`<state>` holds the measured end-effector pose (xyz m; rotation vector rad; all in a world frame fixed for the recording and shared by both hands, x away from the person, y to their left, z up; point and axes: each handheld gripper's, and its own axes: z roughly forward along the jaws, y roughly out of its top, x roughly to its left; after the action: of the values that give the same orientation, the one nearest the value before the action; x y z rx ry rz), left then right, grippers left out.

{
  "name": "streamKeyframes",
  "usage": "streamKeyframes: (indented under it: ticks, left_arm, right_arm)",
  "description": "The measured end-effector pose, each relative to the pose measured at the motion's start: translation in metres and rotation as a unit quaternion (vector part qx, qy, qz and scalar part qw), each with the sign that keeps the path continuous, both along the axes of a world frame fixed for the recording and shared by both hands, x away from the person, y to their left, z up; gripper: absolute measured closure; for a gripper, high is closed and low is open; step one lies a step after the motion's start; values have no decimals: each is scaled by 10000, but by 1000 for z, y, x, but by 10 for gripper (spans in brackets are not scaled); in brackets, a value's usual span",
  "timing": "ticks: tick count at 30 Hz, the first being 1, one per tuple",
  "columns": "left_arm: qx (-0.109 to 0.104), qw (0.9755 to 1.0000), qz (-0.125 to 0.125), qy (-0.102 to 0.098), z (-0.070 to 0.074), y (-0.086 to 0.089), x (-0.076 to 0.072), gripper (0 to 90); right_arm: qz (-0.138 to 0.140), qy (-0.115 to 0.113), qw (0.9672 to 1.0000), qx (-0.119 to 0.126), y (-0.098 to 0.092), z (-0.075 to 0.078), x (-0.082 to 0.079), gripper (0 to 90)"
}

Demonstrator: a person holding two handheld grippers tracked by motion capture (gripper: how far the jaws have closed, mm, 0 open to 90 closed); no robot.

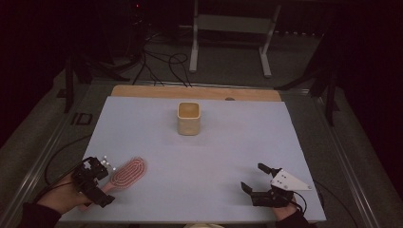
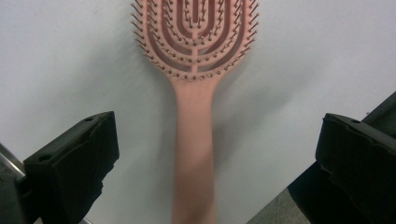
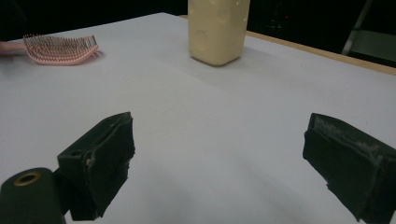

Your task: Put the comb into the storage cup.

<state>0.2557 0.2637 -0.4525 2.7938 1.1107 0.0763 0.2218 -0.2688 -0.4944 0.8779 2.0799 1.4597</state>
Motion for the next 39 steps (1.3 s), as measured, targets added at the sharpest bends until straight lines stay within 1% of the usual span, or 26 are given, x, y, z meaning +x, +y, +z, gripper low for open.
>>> streamKeyframes:
  ticks: [4, 9, 13, 16, 17, 21, 23, 24, 25, 28, 29, 30, 32, 35, 36, 37, 39]
  left_arm:
    - [-63, 10000, -34, 52, -5, 1, 3, 3]
    - [-42, 9999, 52, 109, -11, 5, 7, 5]
    - [-17, 9999, 36, 149, -14, 6, 10, 53]
    - [17, 9999, 32, 158, -15, 5, 11, 106]
    - [23, 9999, 14, 148, -15, 5, 12, 145]
    - [49, 9999, 4, 163, -15, 4, 14, 217]
    - [78, 9998, -2, 178, -16, 4, 15, 277]
    - [108, 9998, -3, 192, -16, 4, 16, 281]
    - [109, 9998, -13, 179, -16, 3, 16, 323]
    - [102, 9998, -34, 193, -17, 2, 17, 380]
    - [87, 9997, -29, 209, -17, 2, 17, 383]
    - [111, 9997, -54, 210, -18, 1, 18, 412]
    - [109, 9997, -52, 226, -19, 1, 19, 426]
    - [145, 9995, -94, 248, -21, 0, 19, 471]
    - [142, 9996, -98, 244, -21, 0, 19, 494]
    - [129, 9996, -80, 228, -21, -1, 19, 499]
    - [172, 9996, -99, 221, -22, -1, 19, 530]
  right_arm:
    - [1, 1, 10000, -3, 0, 0, 0, 86]
    - [2, -3, 10000, -7, 0, 0, 0, 86]
    - [-1, 5, 10000, 0, 0, 0, 0, 86]
    - [5, -4, 10000, -3, 0, 0, 0, 86]
    - [0, -3, 10000, -1, 0, 0, 0, 86]
    - [-2, 2, 10000, -7, -1, 0, 0, 86]
    - [0, 0, 10000, -3, -1, 0, 0, 86]
    - [-1, -5, 10000, -6, -1, 0, 0, 86]
    - [2, -3, 10000, -5, -1, 0, 0, 86]
    - [0, -6, 10000, -2, -1, 0, 0, 86]
    - [-2, -8, 10000, -1, -1, 0, 0, 86]
    - [0, -9, 10000, -1, -1, 0, 0, 86]
    - [0, -9, 10000, -1, -1, 0, 0, 86]
    - [-4, -14, 10000, 2, -1, 1, 0, 86]
    - [-4, -15, 10000, 2, -1, 1, 0, 86]
    - [-8, -14, 10000, 6, -1, 1, -1, 86]
    - [-10, -9, 10000, 11, -1, 1, 0, 86]
